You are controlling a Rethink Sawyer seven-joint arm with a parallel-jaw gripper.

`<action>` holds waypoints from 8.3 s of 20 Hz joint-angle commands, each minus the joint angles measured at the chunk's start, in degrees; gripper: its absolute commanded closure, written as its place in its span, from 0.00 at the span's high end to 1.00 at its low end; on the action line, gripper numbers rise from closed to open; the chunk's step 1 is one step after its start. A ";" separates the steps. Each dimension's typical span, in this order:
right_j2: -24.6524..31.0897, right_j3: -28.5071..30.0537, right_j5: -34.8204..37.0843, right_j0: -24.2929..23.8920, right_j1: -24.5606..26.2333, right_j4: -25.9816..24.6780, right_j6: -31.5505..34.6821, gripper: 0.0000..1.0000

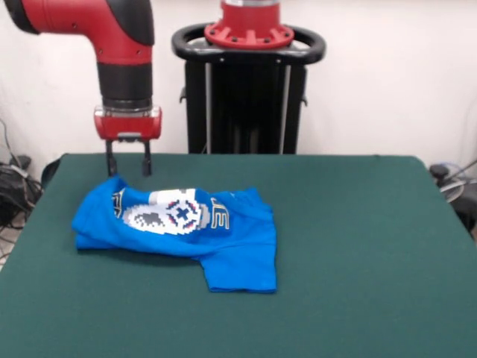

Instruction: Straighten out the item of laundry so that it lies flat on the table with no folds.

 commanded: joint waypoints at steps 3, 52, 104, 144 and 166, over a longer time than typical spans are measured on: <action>0.75 4.92 13.83 12.07 -17.55 15.14 8.70 1.00; -8.21 -24.85 18.57 18.43 12.68 13.39 -7.60 1.00; -9.29 -26.41 19.22 30.58 5.85 23.42 10.84 1.00; -16.48 -6.37 -2.01 33.74 12.42 19.47 13.65 1.00; -29.37 -6.52 -14.64 44.22 11.12 24.56 13.63 1.00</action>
